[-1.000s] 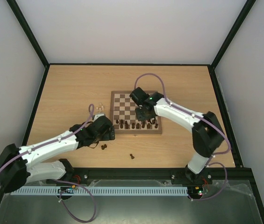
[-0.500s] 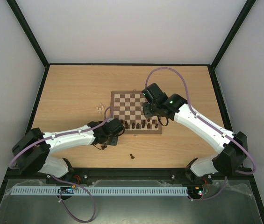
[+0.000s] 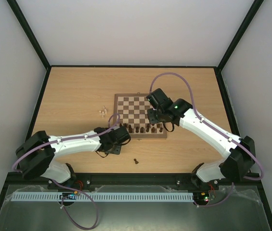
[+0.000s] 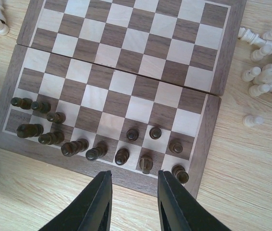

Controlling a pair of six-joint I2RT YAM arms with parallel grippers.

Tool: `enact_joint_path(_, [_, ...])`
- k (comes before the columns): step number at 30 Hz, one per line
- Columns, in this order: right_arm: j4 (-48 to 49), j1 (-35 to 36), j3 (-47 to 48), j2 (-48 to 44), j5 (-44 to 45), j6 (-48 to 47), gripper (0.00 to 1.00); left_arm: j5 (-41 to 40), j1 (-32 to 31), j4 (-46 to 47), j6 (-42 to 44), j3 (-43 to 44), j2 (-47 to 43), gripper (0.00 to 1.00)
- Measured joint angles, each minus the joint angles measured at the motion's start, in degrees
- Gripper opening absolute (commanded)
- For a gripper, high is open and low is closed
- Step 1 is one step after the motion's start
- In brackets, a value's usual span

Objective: Set up the chess pieces on the board
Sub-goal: Pick up the chess piece at the center of the board.

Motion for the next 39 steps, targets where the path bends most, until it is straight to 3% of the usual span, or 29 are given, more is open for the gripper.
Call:
enact_joint_path(35, [0.83, 0.00, -2.45, -1.18, -0.59, -0.44, 0.27, -1.01, 0.00, -3.04, -2.29, -0.92, 1.75, 0.25])
enact_joint_path(39, [0.85, 0.00, -2.86, -1.18, -0.57, -0.44, 0.27, -1.03, 0.00, -3.06, -2.43, -0.92, 1.77, 0.18])
